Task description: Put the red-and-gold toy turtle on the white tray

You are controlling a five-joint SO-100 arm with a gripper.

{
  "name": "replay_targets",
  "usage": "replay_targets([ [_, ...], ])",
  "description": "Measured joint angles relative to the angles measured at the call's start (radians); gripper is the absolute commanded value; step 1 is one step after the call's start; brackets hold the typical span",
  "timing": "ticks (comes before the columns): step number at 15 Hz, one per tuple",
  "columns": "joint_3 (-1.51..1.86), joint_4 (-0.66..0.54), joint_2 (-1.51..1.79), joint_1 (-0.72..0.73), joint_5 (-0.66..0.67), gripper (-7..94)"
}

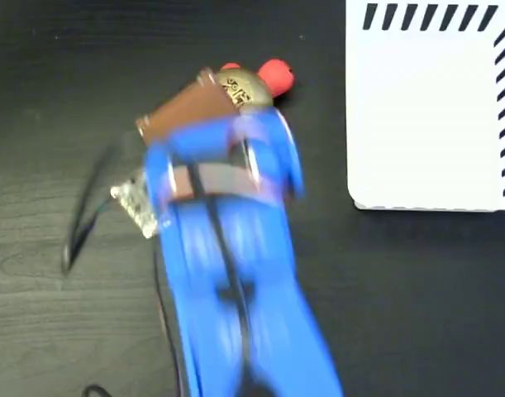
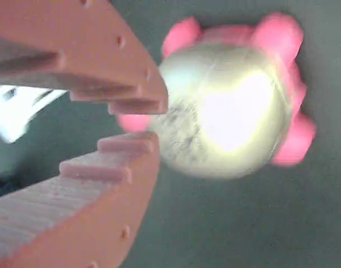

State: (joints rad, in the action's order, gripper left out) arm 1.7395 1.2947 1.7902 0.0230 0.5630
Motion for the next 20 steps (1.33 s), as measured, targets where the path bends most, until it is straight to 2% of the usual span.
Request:
replay_targets([
  [5,-0.38,0.213,-0.301,-0.038,0.133,0],
  [8,-0.5,0.262,-0.439,-0.087,0.21,0],
  [9,-0.515,0.268,-0.46,-0.095,0.222,9],
  [11,-0.52,0.281,-0.497,-0.104,0.255,35],
  [14,-0.522,0.307,-0.532,-0.103,0.285,56],
  [18,-0.522,0.307,-0.597,-0.129,0.276,71],
  [20,-0.529,0.299,-0.615,-0.124,0.276,73],
])
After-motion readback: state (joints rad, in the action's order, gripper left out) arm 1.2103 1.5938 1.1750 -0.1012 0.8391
